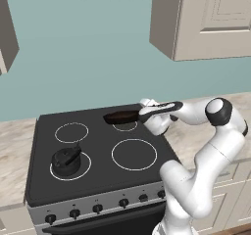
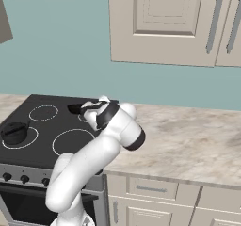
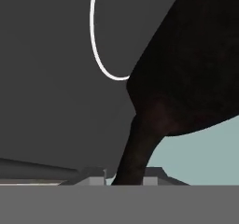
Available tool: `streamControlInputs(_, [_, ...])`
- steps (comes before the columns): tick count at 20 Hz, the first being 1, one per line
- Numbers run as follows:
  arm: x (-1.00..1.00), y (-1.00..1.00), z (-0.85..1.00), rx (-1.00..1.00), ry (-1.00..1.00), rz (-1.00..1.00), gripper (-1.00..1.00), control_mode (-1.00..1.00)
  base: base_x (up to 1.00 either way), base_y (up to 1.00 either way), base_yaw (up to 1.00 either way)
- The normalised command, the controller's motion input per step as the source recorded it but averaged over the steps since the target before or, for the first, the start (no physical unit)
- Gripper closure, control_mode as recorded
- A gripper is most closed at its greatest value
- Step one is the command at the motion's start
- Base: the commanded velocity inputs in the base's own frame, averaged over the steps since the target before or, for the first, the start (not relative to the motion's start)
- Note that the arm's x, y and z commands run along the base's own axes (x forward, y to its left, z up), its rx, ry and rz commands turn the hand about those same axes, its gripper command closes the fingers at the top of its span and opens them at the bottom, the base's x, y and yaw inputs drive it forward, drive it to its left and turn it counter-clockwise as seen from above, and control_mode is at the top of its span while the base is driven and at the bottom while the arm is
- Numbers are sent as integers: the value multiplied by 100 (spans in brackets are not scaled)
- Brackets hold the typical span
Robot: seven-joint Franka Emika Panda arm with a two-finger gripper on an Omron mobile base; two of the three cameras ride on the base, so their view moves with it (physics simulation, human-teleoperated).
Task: Pick the pan from the cabinet and place it on the stove. Then turn on the stove burner for the pan.
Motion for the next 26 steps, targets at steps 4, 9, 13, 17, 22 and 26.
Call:
streamControlInputs(4, [3,0,-11,-2,-1,0,100,-100,0,0,0])
streamControlInputs(9, [1,0,-7,0,-1,1,100,-100,0,0,0])
streamControlInputs(13, [5,0,-10,0,0,1,-100,-100,0,0,0])
streamControlInputs(17, [6,0,-4,0,0,1,-100,-100,0,0,0])
streamControlInputs(22, [4,0,-6,0,0,0,-100,-100,0,0,0])
streamControlInputs(26, [0,0,-1,0,1,0,-100,-100,0,0,0])
